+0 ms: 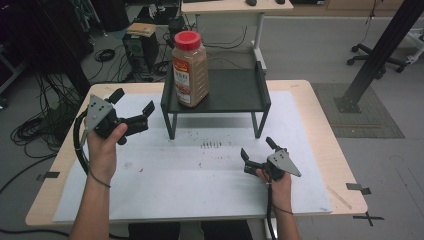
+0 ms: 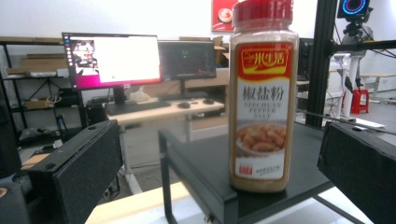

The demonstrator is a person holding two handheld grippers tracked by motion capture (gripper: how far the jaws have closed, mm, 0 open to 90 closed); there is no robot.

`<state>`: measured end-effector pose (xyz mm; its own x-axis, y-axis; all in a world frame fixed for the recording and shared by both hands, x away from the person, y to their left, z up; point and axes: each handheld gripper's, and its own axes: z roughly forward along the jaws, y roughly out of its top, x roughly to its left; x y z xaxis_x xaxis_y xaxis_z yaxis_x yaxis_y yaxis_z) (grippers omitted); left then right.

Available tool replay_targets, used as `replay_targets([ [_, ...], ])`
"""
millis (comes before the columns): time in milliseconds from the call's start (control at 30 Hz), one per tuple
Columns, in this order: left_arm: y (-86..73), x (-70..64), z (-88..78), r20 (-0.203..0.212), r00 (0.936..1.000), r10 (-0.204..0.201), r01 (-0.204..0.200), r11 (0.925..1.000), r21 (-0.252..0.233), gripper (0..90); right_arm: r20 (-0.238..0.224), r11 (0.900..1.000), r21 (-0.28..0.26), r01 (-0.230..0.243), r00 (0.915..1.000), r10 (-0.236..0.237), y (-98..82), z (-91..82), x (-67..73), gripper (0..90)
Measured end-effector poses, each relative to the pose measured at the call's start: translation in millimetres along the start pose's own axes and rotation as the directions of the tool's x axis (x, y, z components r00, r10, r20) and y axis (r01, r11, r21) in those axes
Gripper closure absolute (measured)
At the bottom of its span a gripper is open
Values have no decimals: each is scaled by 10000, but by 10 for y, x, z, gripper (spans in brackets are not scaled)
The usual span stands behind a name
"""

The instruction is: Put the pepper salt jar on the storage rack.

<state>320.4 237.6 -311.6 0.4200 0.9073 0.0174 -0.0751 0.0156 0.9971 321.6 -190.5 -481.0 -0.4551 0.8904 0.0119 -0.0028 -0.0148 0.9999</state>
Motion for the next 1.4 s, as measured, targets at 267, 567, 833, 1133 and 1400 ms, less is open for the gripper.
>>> replay_targets([
  [267,-287,7,-181,-221,9997,-130,128,9999,-61,4,30,10000,-11,17,10000,-17,-1,-2,1,8],
  [567,-632,-18,-274,-374,9993,100,-103,9999,-79,4,62,10000,-11,30,10000,-30,-1,-3,3,8],
  [833,-932,-38,-318,-646,9976,238,-244,9997,-75,8,62,10000,-6,36,10000,-36,0,-2,3,9],
  [1133,-1206,-47,-341,-688,9970,356,-349,9993,116,10,62,10000,1,45,10000,-45,0,-2,4,9],
  [1400,-1446,-64,-334,-669,9970,385,-362,9987,353,13,63,10000,8,45,10000,-45,0,-3,5,9],
])
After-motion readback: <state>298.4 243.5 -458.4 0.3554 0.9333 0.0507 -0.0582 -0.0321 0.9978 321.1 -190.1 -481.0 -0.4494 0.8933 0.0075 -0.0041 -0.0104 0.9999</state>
